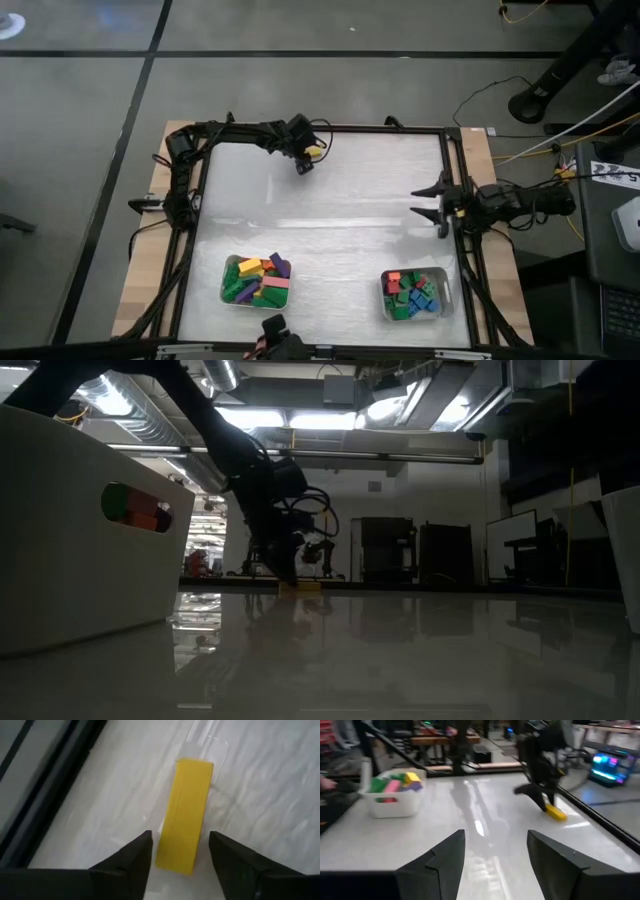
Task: Sort blocks by size
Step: Put the rectangular yellow block into the white bin
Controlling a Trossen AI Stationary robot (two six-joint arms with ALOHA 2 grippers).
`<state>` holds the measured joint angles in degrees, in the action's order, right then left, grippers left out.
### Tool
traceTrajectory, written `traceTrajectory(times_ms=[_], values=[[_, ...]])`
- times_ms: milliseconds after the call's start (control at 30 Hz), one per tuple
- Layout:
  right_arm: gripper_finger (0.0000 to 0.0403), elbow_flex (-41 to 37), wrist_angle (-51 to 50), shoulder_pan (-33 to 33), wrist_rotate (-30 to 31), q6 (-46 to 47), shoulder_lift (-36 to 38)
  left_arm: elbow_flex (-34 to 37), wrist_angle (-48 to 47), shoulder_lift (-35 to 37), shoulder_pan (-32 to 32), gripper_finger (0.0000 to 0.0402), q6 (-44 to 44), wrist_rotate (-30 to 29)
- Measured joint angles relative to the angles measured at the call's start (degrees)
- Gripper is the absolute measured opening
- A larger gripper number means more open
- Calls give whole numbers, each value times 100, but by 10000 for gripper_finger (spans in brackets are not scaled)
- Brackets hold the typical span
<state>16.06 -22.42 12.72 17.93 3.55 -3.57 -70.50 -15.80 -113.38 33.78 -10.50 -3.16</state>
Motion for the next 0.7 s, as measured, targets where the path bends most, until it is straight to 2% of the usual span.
traceTrajectory(times_ms=[167,300,400,467,567,700], values=[[214,-413,426,0,610,74,-2,0,-69,0,2,115,76,0],[214,-447,548,-1,653,68,0,-88,-76,19,-8,55,437,28],[214,-448,523,-1,652,68,0,-260,-428,82,-43,17,587,232],[214,-450,460,1,651,80,0,-418,-690,232,-96,4,668,453],[214,-450,456,-1,628,203,0,-660,-1088,608,-206,6,624,784],[214,-450,438,0,542,216,0,-708,-1341,978,-363,1,376,808]])
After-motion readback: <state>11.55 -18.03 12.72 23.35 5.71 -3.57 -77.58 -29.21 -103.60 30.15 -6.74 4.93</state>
